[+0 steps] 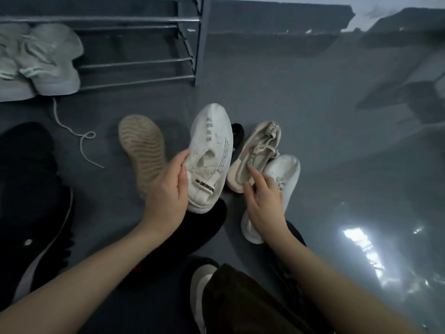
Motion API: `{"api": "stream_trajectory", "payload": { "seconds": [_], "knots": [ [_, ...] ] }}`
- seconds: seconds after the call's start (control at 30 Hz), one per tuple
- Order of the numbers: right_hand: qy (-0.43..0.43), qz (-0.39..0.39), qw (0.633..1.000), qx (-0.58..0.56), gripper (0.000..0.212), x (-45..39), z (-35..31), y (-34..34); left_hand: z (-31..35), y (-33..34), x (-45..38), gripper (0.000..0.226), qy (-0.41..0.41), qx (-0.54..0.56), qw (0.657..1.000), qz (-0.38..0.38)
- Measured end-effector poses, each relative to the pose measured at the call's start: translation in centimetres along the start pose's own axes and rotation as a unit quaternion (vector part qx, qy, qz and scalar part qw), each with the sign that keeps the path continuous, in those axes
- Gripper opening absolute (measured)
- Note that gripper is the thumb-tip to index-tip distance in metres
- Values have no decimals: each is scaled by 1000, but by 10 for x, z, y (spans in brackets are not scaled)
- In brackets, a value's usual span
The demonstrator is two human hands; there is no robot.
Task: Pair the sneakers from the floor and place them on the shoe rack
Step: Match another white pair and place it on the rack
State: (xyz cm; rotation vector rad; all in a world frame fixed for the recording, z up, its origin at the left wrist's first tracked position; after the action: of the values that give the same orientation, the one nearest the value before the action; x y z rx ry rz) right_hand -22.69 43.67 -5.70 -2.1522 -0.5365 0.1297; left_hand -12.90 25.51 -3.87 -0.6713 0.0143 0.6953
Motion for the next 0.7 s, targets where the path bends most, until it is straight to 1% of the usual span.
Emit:
{"api": "stream_trajectory", "payload": {
  "seconds": [0.1, 0.13, 0.2, 0.27, 0.33, 0.37, 0.47, 0.5, 0.53, 0.63, 0.7],
  "knots": [
    [138, -1, 982, 126, 54, -17, 44, -4, -5, 22, -8, 38, -10, 5, 1000, -25],
    [169, -3, 975, 146, 58, -20, 56, -5, -7, 29, -10, 39, -17, 4, 999, -35],
    [201, -20, 966, 162, 64, -22, 72, -2, -9, 43, -12, 39, -38, -15, 997, -60],
    [210, -44, 964, 159, 71, -23, 78, 2, -13, 51, -11, 42, -89, -26, 989, -111],
    [210, -56, 962, 165, 77, -26, 78, 5, -15, 54, -9, 62, -129, -37, 978, -157],
    [210, -57, 962, 164, 78, -27, 78, 6, -13, 53, -8, 73, -129, -62, 974, -173],
    [206, -49, 969, 124, 71, -30, 80, 4, 0, 57, -4, 106, -81, -178, 958, -209],
    [204, -43, 973, 102, 69, -30, 81, 3, 2, 60, -3, 111, -65, -200, 956, -206],
    [202, -34, 976, 77, 69, -30, 82, 1, 3, 61, -3, 110, -53, -205, 958, -191],
    [175, 8, 984, 23, 73, -25, 81, -7, 2, 57, -6, 95, -44, -165, 975, -142],
    [140, 36, 989, 8, 72, -23, 74, -15, 4, 51, -7, 87, -31, -155, 979, -132]
  ]
}}
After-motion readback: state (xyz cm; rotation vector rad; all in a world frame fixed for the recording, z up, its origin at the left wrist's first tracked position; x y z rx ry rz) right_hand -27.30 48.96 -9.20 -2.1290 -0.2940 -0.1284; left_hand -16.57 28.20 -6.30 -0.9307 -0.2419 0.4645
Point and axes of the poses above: each hand's wrist, its own x-axis away from the middle knuckle, its own y-axis out of the palm, z = x × y, the point moved 3 cm from there along -x, towards the middle knuckle, and after that the axes turned 3 degrees about -x, right-handed, at the moved point
